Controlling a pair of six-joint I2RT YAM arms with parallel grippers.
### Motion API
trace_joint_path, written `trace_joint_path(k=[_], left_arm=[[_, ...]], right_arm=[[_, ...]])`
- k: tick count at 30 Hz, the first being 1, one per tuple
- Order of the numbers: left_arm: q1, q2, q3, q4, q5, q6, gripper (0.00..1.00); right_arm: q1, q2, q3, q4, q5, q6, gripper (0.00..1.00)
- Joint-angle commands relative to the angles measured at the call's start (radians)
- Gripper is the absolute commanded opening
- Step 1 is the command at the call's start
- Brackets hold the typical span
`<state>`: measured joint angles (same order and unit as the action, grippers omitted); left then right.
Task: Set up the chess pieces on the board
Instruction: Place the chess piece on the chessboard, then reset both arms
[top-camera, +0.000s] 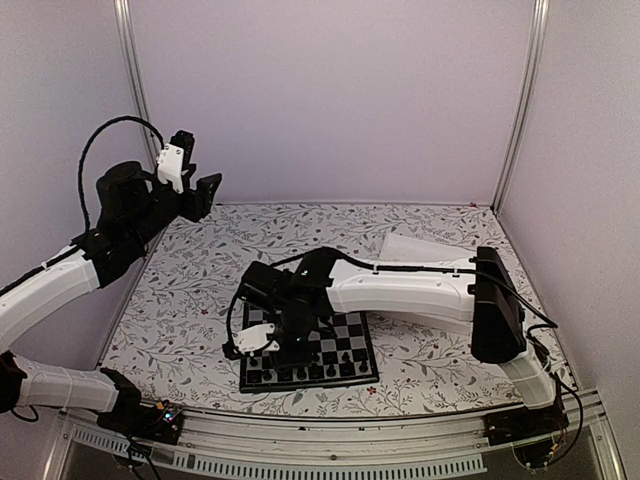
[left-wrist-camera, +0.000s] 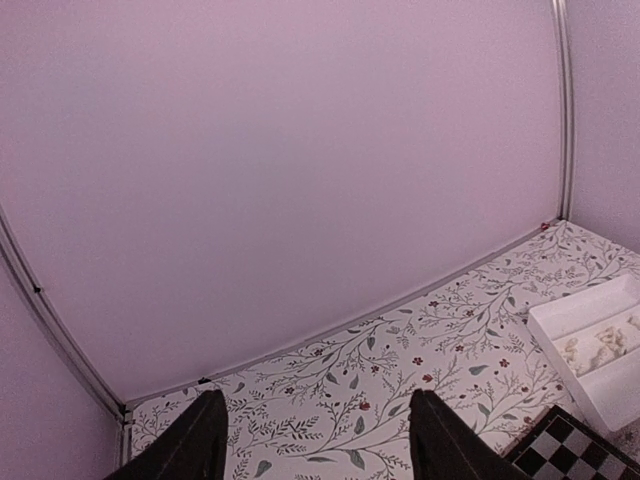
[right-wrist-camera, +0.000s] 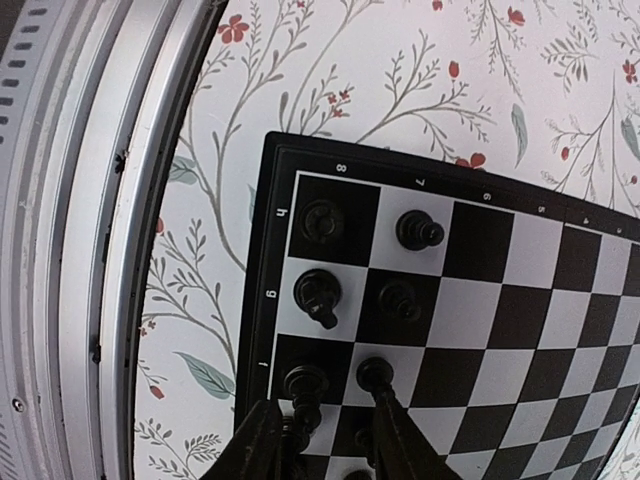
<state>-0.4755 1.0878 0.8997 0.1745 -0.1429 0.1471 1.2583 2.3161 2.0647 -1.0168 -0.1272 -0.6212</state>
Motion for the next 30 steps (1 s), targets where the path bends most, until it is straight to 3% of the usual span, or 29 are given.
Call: trace_joint_path(k=[1, 6, 7, 8, 15, 21, 24, 27, 30], left_arm=[[0.003, -0.018, -0.015, 0.013, 0.003, 0.009, 0.65], [0.002, -0.009, -0.022, 0.011, 0.010, 0.013, 0.69], [0.002, -0.006, -0.023, 0.010, 0.005, 0.011, 0.70], [0.002, -0.004, -0.023, 0.006, -0.004, 0.005, 0.72], [0.003, 0.004, -0.031, 0.013, -0.048, -0.042, 0.99], [0.003, 0.077, -0.010, -0.017, -0.081, -0.126, 0.99], [0.003, 0.169, 0.079, -0.147, -0.141, -0.211, 0.99], [0.002, 0.237, 0.173, -0.311, -0.132, -0.232, 0.99], [-0.003, 0.228, 0.178, -0.336, -0.116, -0.240, 0.99]], right_arm=[[-0.005, -0.076, 0.033, -0.005, 0.012, -0.004, 0.41], [-0.085, -0.215, -0.024, 0.024, 0.036, -0.019, 0.71], [-0.113, -0.237, -0.042, 0.031, 0.036, -0.016, 0.95], [-0.148, -0.274, -0.065, 0.042, 0.038, -0.014, 0.98], [-0.378, -0.545, -0.385, 0.238, 0.070, -0.007, 0.99], [-0.588, -0.771, -0.642, 0.443, 0.094, 0.041, 0.99], [-0.734, -0.900, -0.784, 0.566, 0.020, 0.077, 0.99], [-0.858, -1.043, -0.938, 0.714, 0.041, 0.133, 0.99], [-1.004, -1.143, -1.067, 0.859, 0.095, 0.226, 0.99]])
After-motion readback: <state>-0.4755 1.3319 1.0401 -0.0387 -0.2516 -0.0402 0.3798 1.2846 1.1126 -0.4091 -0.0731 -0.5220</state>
